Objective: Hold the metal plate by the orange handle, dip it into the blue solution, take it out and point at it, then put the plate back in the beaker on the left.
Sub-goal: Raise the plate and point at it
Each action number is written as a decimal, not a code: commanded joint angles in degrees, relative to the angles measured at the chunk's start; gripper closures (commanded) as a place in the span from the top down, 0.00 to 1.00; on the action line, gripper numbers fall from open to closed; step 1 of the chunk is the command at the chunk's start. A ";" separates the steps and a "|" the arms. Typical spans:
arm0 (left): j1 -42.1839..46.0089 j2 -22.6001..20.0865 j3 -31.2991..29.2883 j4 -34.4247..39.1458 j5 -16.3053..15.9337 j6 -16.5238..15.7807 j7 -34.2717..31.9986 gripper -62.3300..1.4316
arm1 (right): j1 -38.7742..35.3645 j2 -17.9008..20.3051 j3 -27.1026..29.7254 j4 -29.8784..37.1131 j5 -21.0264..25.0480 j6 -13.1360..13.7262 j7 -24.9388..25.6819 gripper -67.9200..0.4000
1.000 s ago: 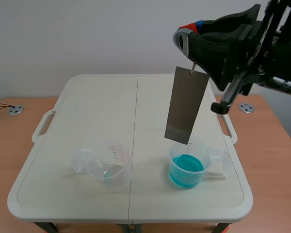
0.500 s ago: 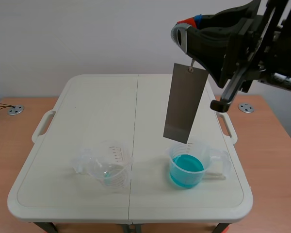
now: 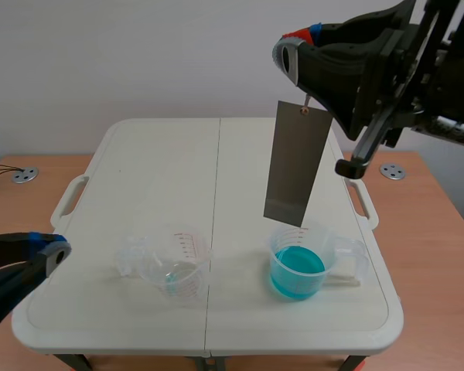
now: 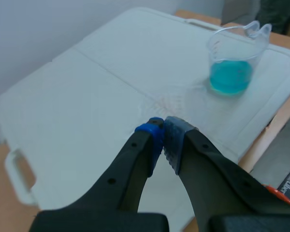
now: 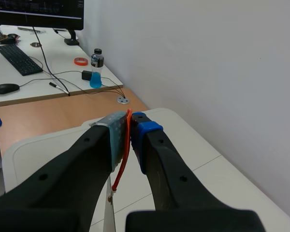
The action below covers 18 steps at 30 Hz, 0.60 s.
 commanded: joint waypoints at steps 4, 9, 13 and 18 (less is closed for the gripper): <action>-6.91 0.39 5.84 0.31 -0.72 -3.48 4.00 0.05 | 0.68 0.76 0.85 1.05 0.87 0.39 0.85 0.02; -13.27 0.44 13.62 0.28 1.99 -6.08 7.93 0.05 | 0.68 0.76 0.85 1.05 0.87 0.39 0.85 0.02; -18.01 1.40 18.95 -0.33 2.01 -6.03 12.09 0.05 | 0.68 0.76 0.85 1.05 0.87 0.39 0.85 0.02; -23.80 3.93 23.67 -3.82 2.01 -5.53 17.07 0.05 | 0.68 0.76 0.85 1.05 0.87 0.39 0.85 0.02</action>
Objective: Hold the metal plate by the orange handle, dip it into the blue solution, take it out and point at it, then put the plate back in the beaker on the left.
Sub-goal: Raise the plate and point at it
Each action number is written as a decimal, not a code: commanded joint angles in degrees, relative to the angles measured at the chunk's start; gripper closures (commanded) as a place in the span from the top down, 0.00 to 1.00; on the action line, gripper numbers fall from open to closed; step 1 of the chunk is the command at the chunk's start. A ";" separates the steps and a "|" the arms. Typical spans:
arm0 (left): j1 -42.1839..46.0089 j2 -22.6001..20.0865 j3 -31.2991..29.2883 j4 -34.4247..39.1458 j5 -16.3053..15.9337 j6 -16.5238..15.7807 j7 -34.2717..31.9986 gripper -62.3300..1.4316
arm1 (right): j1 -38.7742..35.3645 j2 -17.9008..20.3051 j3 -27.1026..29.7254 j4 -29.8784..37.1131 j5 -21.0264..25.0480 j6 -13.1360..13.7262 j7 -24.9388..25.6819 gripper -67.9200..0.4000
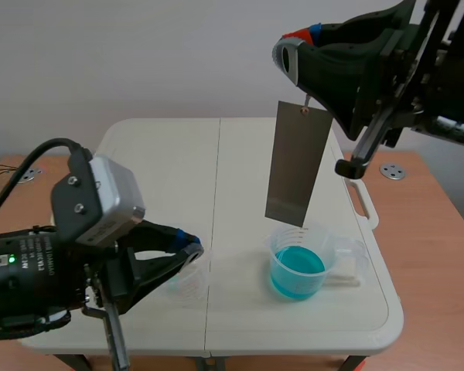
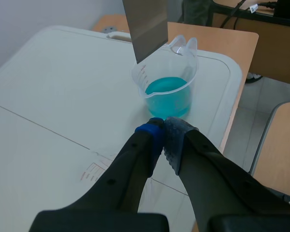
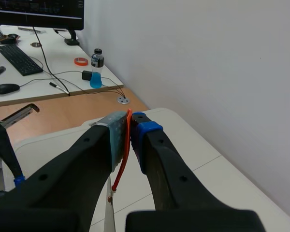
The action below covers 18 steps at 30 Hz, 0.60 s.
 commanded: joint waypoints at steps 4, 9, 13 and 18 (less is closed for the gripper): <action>-3.91 2.38 2.99 -4.35 -0.76 2.93 1.29 0.05 | 0.68 0.76 0.85 1.05 0.87 0.37 0.83 0.02; -7.82 3.50 6.21 -7.52 -0.81 5.05 1.31 0.05 | 0.68 0.76 0.85 1.05 0.87 0.37 0.81 0.02; -9.57 4.31 7.61 -7.74 -0.81 7.37 1.33 0.05 | 0.68 0.76 0.85 1.05 0.87 0.37 0.46 0.02; -10.73 5.22 8.41 -7.74 -0.81 7.48 1.25 0.05 | 0.68 0.76 0.85 1.05 0.85 0.37 0.42 0.02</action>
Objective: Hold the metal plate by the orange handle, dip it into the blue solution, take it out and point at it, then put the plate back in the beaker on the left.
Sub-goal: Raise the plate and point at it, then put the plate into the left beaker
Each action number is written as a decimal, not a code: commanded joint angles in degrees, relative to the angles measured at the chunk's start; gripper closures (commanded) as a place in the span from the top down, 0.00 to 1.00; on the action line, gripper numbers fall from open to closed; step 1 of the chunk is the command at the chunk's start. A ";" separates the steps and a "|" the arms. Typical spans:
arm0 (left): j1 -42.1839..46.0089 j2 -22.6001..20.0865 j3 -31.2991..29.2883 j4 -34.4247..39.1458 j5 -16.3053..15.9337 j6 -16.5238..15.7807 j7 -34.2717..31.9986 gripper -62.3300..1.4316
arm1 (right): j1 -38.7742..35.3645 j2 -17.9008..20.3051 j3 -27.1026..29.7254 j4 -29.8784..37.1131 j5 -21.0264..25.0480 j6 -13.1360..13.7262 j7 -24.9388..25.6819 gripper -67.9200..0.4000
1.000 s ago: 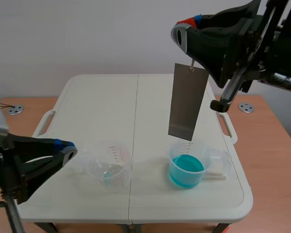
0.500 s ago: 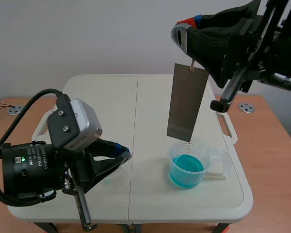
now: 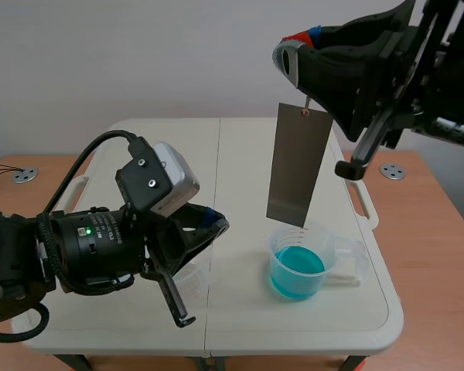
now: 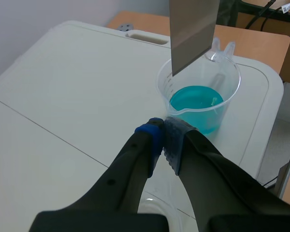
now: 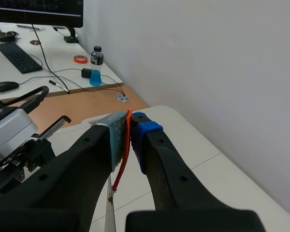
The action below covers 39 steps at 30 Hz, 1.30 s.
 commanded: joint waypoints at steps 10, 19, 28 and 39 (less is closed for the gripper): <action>-0.02 0.90 1.38 1.40 -0.79 -0.13 -0.92 0.05 | 0.66 0.76 0.85 1.05 0.87 0.39 1.03 0.02; 0.00 0.85 0.61 1.40 -0.79 0.31 -0.96 0.05 | 0.66 0.76 0.85 1.05 0.85 0.39 1.01 0.02; 6.27 -1.64 -11.30 3.78 -1.77 2.73 -2.32 0.05 | 0.66 0.76 0.85 1.05 0.85 0.39 0.81 0.02; 30.29 -13.09 -29.44 8.26 -12.09 4.61 -9.22 0.05 | 1.16 0.76 0.72 1.05 0.85 0.39 0.57 0.02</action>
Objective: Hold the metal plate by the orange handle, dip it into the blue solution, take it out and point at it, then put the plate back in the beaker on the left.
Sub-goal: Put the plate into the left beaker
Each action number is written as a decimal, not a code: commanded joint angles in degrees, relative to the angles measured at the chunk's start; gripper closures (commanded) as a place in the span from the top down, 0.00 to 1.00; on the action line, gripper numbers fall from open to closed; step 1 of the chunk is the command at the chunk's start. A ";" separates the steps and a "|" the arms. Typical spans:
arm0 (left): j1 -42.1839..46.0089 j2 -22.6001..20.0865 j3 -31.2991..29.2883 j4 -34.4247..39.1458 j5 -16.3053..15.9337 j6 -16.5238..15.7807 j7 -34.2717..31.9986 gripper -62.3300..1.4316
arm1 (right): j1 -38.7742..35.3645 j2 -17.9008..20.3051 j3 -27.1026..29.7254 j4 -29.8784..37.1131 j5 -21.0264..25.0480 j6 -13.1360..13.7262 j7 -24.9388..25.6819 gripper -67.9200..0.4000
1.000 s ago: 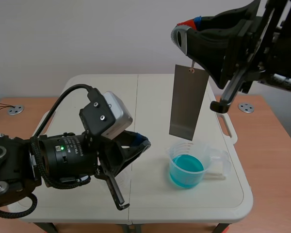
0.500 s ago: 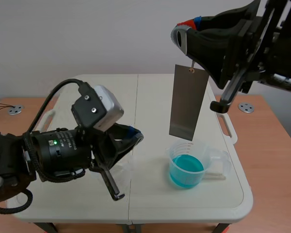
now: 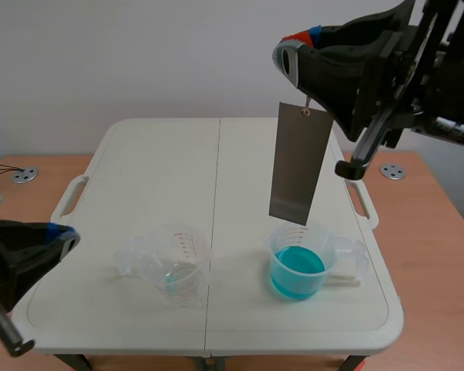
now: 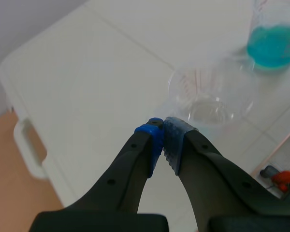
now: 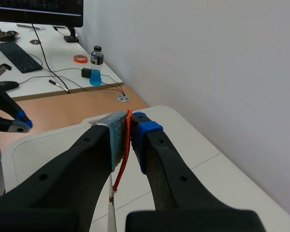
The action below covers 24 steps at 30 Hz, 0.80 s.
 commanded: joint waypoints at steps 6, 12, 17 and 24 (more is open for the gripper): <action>14.93 -1.88 -9.51 0.70 -7.15 1.01 -1.20 0.05 | 2.93 0.74 -1.36 1.05 0.79 0.39 -0.07 0.02; 25.77 -1.60 -11.54 -0.52 -8.39 0.76 -1.14 0.05 | 5.73 0.74 -4.96 1.05 0.76 0.39 -0.44 0.02; 27.47 0.20 -10.38 -3.93 -8.39 0.33 0.22 0.05 | 8.72 0.72 -9.11 1.05 0.61 0.39 -1.70 0.02; 27.32 1.31 -5.99 -8.66 -8.35 -0.59 1.49 0.05 | 13.40 0.17 -15.67 1.05 0.59 -0.94 -3.04 0.02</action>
